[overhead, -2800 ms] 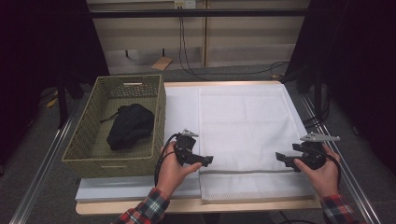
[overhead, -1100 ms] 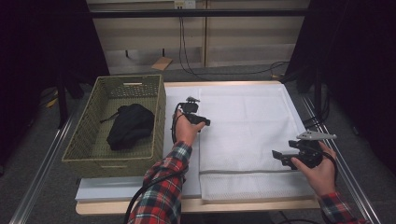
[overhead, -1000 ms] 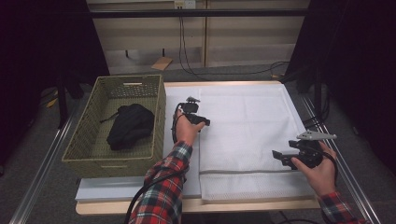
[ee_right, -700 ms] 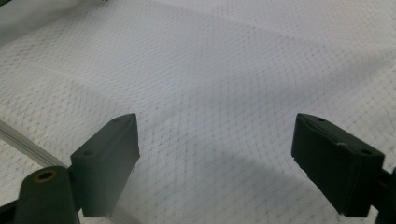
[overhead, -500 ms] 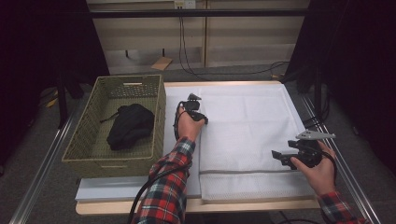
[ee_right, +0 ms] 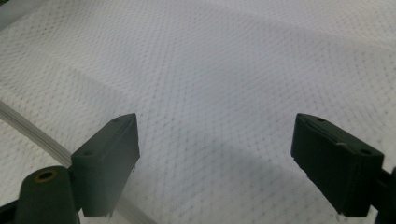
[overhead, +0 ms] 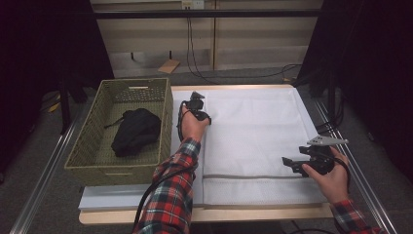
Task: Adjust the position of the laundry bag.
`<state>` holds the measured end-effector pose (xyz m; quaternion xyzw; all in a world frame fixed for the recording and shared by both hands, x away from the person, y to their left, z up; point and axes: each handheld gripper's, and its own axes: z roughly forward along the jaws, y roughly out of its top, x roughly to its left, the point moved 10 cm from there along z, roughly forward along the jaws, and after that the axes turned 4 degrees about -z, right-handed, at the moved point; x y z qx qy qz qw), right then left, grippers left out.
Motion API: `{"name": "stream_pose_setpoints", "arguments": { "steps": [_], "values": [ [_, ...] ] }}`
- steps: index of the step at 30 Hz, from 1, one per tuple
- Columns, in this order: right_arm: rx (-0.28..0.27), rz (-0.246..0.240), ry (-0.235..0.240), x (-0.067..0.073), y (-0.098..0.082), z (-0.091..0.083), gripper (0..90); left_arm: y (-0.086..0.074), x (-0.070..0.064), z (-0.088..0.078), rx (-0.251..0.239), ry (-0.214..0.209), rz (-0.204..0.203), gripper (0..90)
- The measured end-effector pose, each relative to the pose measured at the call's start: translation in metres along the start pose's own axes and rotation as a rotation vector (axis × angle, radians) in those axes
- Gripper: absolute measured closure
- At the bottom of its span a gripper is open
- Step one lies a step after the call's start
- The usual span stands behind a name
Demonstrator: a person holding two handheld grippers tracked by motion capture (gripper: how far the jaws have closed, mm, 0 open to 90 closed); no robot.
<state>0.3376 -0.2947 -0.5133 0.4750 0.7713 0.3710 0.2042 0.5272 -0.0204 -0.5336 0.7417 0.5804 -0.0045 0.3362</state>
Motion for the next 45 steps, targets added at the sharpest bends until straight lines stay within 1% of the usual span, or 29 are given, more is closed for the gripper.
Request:
{"name": "stream_pose_setpoints", "arguments": {
  "steps": [1, 2, 3, 4, 5, 6, 7, 9, 10, 12, 16, 17, 19, 22, 24, 28, 32, 34, 36, 38, 43, 45],
  "values": [
    [0.000, -0.011, 0.000, 0.000, 0.000, 0.000, 15.6, 0.001, 0.002, -0.002, 0.003, 0.002, -0.006, 89.6],
    [0.001, -0.009, 0.001, 0.000, 0.000, 0.000, 15.6, 0.003, 0.003, -0.003, -0.007, 0.003, -0.014, 89.6],
    [0.001, -0.009, 0.001, 0.000, 0.000, 0.000, 15.6, 0.004, 0.005, -0.005, -0.007, 0.009, -0.009, 89.6],
    [0.002, -0.007, -0.001, -0.001, 0.000, 0.000, 15.6, 0.004, 0.007, -0.006, -0.007, 0.014, -0.018, 89.6],
    [0.002, -0.008, -0.002, -0.001, 0.000, 0.000, 15.6, 0.005, 0.010, -0.007, -0.008, 0.021, -0.016, 89.6],
    [0.000, -0.004, -0.002, -0.001, 0.000, 0.000, 15.6, 0.006, 0.011, -0.009, -0.013, 0.017, -0.035, 89.6],
    [0.000, -0.006, -0.007, -0.002, 0.000, 0.000, 15.6, 0.007, 0.014, -0.011, -0.015, 0.027, -0.030, 89.6],
    [0.000, -0.006, -0.004, -0.002, 0.000, 0.000, 15.6, 0.008, 0.016, -0.013, -0.022, 0.037, -0.040, 89.6],
    [0.000, -0.005, -0.005, -0.002, 0.000, 0.000, 15.6, 0.008, 0.020, -0.016, -0.015, 0.041, -0.039, 89.6],
    [-0.003, -0.008, -0.005, -0.002, 0.000, 0.000, 15.6, 0.010, 0.022, -0.019, -0.029, 0.055, -0.042, 89.6],
    [0.000, -0.013, -0.002, 0.000, 0.001, 0.000, 15.6, 0.012, 0.026, -0.025, -0.028, 0.066, -0.048, 89.5],
    [0.002, -0.015, -0.001, 0.000, 0.001, 0.000, 15.6, 0.013, 0.027, -0.027, -0.022, 0.070, -0.042, 89.6],
    [0.000, -0.016, -0.001, 0.000, 0.001, 0.000, 15.6, 0.016, 0.027, -0.031, -0.033, 0.072, -0.059, 89.6],
    [0.002, -0.015, -0.003, 0.000, 0.001, 0.000, 15.6, 0.018, 0.029, -0.036, -0.033, 0.074, -0.064, 89.5],
    [0.004, -0.012, -0.003, -0.001, 0.001, 0.000, 15.6, 0.019, 0.031, -0.040, -0.028, 0.090, -0.059, 89.5],
    [-0.002, -0.018, -0.002, -0.001, 0.002, 0.000, 15.6, 0.022, 0.033, -0.045, -0.042, 0.099, -0.065, 89.4],
    [0.006, -0.018, -0.002, 0.000, 0.002, 0.000, 15.6, 0.024, 0.037, -0.050, -0.048, 0.111, -0.070, 89.3],
    [0.008, -0.023, -0.001, 0.001, 0.001, 0.000, 15.6, 0.025, 0.039, -0.053, -0.051, 0.099, -0.086, 89.2],
    [0.008, -0.024, 0.000, 0.001, 0.001, 0.000, 15.6, 0.025, 0.041, -0.056, -0.055, 0.119, -0.078, 89.0],
    [0.011, -0.024, 0.000, 0.001, 0.001, 0.000, 15.5, 0.026, 0.043, -0.060, -0.052, 0.118, -0.091, 88.9],
    [0.008, -0.029, -0.002, 0.001, 0.002, 0.000, 15.5, 0.027, 0.048, -0.065, -0.062, 0.133, -0.092, 88.8],
    [0.008, -0.024, -0.003, 0.002, 0.002, -0.001, 15.5, 0.026, 0.051, -0.067, -0.057, 0.139, -0.097, 88.7]
  ]
}}
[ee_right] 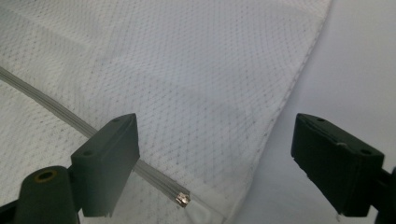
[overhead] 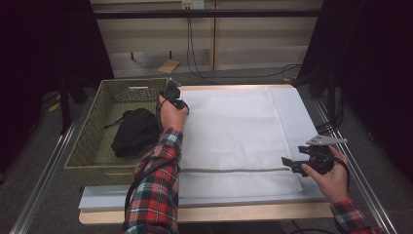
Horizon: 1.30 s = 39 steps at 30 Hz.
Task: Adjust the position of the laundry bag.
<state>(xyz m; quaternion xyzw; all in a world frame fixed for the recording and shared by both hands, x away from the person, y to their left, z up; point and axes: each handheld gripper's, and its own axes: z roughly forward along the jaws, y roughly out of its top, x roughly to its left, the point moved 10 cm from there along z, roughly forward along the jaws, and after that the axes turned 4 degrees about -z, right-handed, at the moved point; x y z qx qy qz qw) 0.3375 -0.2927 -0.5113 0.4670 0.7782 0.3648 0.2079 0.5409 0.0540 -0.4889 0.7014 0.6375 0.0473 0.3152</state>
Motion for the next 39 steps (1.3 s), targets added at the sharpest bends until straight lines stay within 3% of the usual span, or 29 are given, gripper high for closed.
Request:
{"name": "stream_pose_setpoints", "arguments": {
  "steps": [4, 7, 9, 11, 19, 22, 24, 31, 39],
  "values": [
    [0.000, -0.004, 0.008, 0.000, 0.000, 0.000, 15.5, 0.001, 0.005, -0.002, -0.007, 0.015, -0.006, 87.2],
    [-0.003, 0.002, 0.001, -0.001, 0.000, -0.001, 15.5, 0.003, 0.003, -0.004, -0.019, 0.017, 0.006, 71.1],
    [-0.003, 0.002, 0.001, -0.002, 0.000, -0.001, 15.5, 0.002, 0.001, -0.006, -0.019, 0.005, -0.007, 68.4],
    [-0.001, 0.002, 0.001, -0.001, 0.000, -0.001, 15.5, 0.000, -0.003, -0.008, -0.006, -0.006, -0.012, 60.1],
    [0.015, 0.000, 0.004, -0.001, -0.003, 0.000, 15.5, -0.011, -0.013, -0.012, 0.002, -0.023, 0.013, 37.3],
    [0.018, 0.001, 0.003, -0.002, -0.003, 0.000, 15.4, -0.019, -0.024, -0.012, 0.022, -0.052, 0.042, 31.2],
    [0.016, 0.009, 0.001, -0.003, -0.004, -0.001, 15.4, -0.023, -0.031, -0.013, 0.025, -0.084, 0.040, 25.3],
    [0.023, 0.019, -0.002, -0.007, -0.008, -0.004, 15.5, -0.043, -0.058, -0.016, 0.072, -0.174, 0.096, 17.7],
    [0.049, 0.031, 0.005, -0.006, -0.014, -0.005, 15.8, -0.057, -0.075, -0.019, 0.085, -0.212, 0.124, 14.0]
  ]
}}
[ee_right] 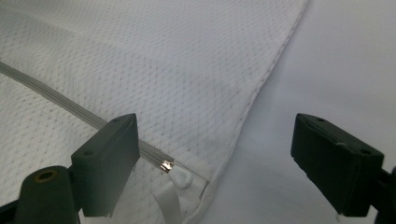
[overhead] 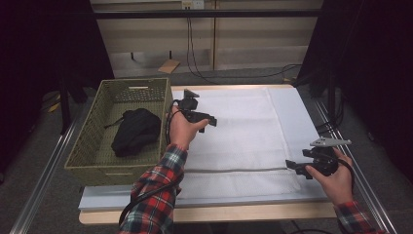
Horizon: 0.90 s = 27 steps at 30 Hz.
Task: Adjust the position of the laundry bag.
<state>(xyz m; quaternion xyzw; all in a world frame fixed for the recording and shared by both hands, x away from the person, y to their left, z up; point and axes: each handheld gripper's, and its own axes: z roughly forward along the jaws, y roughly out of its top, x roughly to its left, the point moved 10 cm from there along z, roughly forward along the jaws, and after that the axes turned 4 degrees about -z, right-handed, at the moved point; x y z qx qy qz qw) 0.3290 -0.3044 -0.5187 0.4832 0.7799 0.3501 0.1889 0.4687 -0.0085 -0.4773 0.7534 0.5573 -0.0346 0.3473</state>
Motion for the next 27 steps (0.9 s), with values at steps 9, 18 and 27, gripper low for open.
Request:
{"name": "stream_pose_setpoints", "arguments": {
  "steps": [9, 18, 27],
  "values": [
    [0.029, 0.010, 0.016, 0.004, -0.006, -0.001, 17.3, -0.019, -0.015, 0.013, 0.036, -0.051, 0.028, 12.4],
    [0.033, 0.022, 0.010, 0.000, -0.010, -0.004, 18.6, -0.032, -0.023, 0.020, 0.053, -0.075, 0.044, 11.7],
    [0.029, 0.065, -0.016, -0.008, -0.013, -0.011, 31.3, -0.049, -0.042, 0.029, 0.093, -0.136, 0.053, 11.8]
  ]
}}
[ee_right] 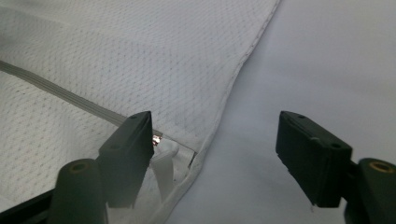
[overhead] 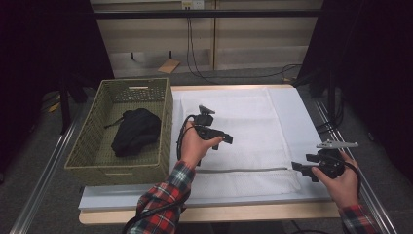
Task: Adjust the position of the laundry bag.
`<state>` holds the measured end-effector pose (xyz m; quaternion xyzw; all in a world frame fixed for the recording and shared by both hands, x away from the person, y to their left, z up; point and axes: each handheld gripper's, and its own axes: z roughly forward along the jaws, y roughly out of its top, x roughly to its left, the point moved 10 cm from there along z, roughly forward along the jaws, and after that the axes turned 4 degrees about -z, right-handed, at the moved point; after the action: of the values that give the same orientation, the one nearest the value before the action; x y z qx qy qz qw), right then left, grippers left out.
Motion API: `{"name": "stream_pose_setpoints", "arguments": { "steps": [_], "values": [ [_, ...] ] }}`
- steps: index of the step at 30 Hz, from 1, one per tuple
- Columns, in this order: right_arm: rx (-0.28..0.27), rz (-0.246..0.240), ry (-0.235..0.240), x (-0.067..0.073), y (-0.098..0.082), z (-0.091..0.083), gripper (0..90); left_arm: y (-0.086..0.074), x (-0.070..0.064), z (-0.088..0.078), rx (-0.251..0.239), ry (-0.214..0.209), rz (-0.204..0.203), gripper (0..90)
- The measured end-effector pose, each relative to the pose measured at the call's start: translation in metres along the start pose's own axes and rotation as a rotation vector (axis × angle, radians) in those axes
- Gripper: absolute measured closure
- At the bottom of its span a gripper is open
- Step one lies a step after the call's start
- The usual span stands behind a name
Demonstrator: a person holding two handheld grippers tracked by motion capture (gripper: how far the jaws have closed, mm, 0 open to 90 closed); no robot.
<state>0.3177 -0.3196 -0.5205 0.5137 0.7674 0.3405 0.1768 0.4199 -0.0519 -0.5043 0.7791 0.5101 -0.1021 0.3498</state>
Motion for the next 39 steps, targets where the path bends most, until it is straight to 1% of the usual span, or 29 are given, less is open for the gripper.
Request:
{"name": "stream_pose_setpoints", "arguments": {
  "steps": [2, 4, 5, 6, 7, 8, 9, 10, 11, 13, 15, 17, 19, 21, 22, 23, 24, 25, 26, 27, 28, 29, 30, 31, 32, 34, 35, 37, 39],
  "values": [
    [0.005, 0.008, -0.011, -0.001, 0.000, -0.001, 38.1, -0.002, -0.002, 0.002, 0.002, -0.005, 0.005, 11.8],
    [0.012, 0.015, -0.010, -0.002, -0.001, -0.001, 42.2, -0.005, -0.003, 0.003, 0.013, -0.010, 0.013, 11.8],
    [0.019, 0.011, -0.009, -0.003, -0.002, -0.001, 46.9, -0.006, -0.003, 0.004, 0.015, -0.008, 0.018, 11.7],
    [0.031, 0.015, -0.010, -0.003, -0.003, -0.001, 48.9, -0.007, -0.005, 0.005, 0.011, -0.012, 0.010, 11.6],
    [0.034, 0.005, -0.014, -0.004, -0.003, 0.000, 50.9, -0.008, -0.005, 0.005, 0.016, -0.013, 0.019, 11.6],
    [0.052, 0.011, -0.014, -0.003, -0.005, 0.000, 54.1, -0.008, -0.005, 0.005, 0.016, -0.013, 0.020, 11.6],
    [0.056, 0.001, -0.013, -0.003, -0.005, 0.001, 56.4, -0.008, -0.008, 0.006, 0.003, -0.018, -0.001, 11.5],
    [0.069, 0.001, -0.013, -0.002, -0.007, 0.002, 59.9, -0.010, -0.005, 0.005, 0.023, -0.013, 0.027, 11.5],
    [0.080, -0.006, -0.011, -0.001, -0.008, 0.002, 64.5, -0.011, -0.005, 0.005, 0.020, -0.013, 0.027, 11.5],
    [0.090, -0.002, -0.015, -0.001, -0.008, 0.004, 68.7, -0.011, -0.006, 0.006, 0.009, -0.019, 0.005, 11.4],
    [0.097, 0.001, -0.007, 0.002, -0.008, 0.005, 72.4, -0.013, -0.005, 0.005, 0.019, -0.022, 0.016, 11.1],
    [0.113, -0.014, 0.012, 0.005, -0.008, 0.007, 76.6, -0.013, -0.004, 0.004, 0.015, -0.018, 0.010, 10.5],
    [0.120, -0.010, 0.011, 0.007, -0.008, 0.009, 77.8, -0.013, -0.004, 0.004, 0.019, -0.021, 0.013, 10.2],
    [0.098, -0.034, 0.031, 0.011, -0.005, 0.010, 77.9, -0.013, -0.004, 0.003, 0.013, -0.021, 0.010, 9.7],
    [0.108, -0.031, 0.034, 0.012, -0.005, 0.009, 77.9, -0.013, -0.005, 0.003, 0.011, -0.017, 0.010, 9.8],
    [0.103, -0.038, 0.039, 0.015, -0.004, 0.010, 77.7, -0.014, -0.005, 0.003, 0.012, -0.018, 0.017, 9.7],
    [0.099, -0.031, 0.050, 0.017, -0.003, 0.010, 77.5, -0.015, -0.006, 0.003, 0.018, -0.026, 0.028, 9.6],
    [0.099, -0.040, 0.059, 0.019, -0.003, 0.011, 76.8, -0.015, -0.008, 0.004, 0.013, -0.027, 0.016, 9.7],
    [0.099, -0.038, 0.064, 0.021, -0.002, 0.011, 74.9, -0.016, -0.009, 0.005, 0.016, -0.033, 0.010, 9.5],
    [0.093, -0.049, 0.069, 0.022, -0.001, 0.012, 72.8, -0.017, -0.010, 0.005, 0.023, -0.035, 0.022, 9.5],
    [0.097, -0.047, 0.072, 0.023, -0.002, 0.013, 70.4, -0.018, -0.012, 0.006, 0.024, -0.039, 0.023, 9.6],
    [0.092, -0.048, 0.068, 0.022, -0.001, 0.013, 67.1, -0.019, -0.014, 0.007, 0.029, -0.050, 0.023, 9.7],
    [0.090, -0.045, 0.060, 0.021, -0.001, 0.013, 64.5, -0.019, -0.017, 0.009, 0.018, -0.050, 0.007, 9.8],
    [0.075, -0.049, 0.058, 0.020, 0.000, 0.014, 61.0, -0.021, -0.018, 0.010, 0.026, -0.055, 0.011, 10.0],
    [0.075, -0.039, 0.051, 0.019, 0.000, 0.013, 58.2, -0.022, -0.021, 0.012, 0.029, -0.066, 0.007, 10.1],
    [0.069, -0.035, 0.048, 0.016, 0.000, 0.012, 54.5, -0.025, -0.024, 0.015, 0.049, -0.068, 0.030, 10.5],
    [0.066, -0.025, 0.050, 0.016, 0.000, 0.012, 51.4, -0.025, -0.028, 0.017, 0.038, -0.079, 0.009, 10.6],
    [0.058, -0.033, 0.032, 0.012, 0.000, 0.012, 47.0, -0.029, -0.031, 0.020, 0.069, -0.087, 0.036, 11.3],
    [0.059, -0.028, 0.033, 0.012, 0.000, 0.012, 42.4, -0.031, -0.035, 0.025, 0.077, -0.093, 0.037, 11.4]
  ]
}}
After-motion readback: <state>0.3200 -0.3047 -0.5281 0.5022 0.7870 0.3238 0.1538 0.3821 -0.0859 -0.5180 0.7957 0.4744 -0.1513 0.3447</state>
